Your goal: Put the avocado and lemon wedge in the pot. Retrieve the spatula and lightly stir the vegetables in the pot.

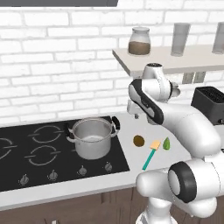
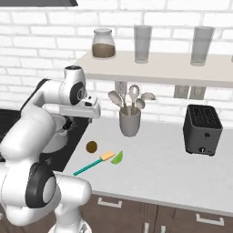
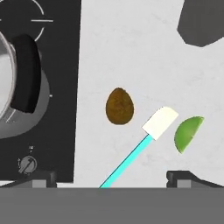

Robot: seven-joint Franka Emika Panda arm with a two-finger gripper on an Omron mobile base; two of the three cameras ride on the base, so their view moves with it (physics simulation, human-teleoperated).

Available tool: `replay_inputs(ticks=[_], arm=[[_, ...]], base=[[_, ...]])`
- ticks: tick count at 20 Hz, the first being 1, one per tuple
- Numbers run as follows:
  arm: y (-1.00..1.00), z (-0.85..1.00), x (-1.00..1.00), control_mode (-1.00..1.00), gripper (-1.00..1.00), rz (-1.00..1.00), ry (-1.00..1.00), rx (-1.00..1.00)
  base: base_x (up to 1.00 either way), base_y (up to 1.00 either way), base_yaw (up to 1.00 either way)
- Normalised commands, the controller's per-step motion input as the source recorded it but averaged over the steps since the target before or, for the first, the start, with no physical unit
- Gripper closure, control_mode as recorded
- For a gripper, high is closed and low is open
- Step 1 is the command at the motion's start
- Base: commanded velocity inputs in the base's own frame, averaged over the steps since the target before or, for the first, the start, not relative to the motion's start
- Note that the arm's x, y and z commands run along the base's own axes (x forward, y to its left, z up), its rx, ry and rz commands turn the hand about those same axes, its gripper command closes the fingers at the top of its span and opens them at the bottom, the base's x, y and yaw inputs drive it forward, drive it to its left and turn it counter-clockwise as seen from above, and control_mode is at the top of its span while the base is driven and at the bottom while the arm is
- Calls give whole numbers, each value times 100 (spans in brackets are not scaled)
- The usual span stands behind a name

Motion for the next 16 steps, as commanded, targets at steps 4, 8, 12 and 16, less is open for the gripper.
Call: replay_inputs(ticks=[4,8,12,16], arm=[[-1,-75,33,-100,-100,-1,3,-5],[-2,-69,14,-100,-100,0,0,-5],[-6,-64,0,-100,-100,0,-4,-1],[0,-57,0,-100,-100,0,-1,0]], base=[[0,0,0],[0,0,0],[0,0,0],[0,0,0]])
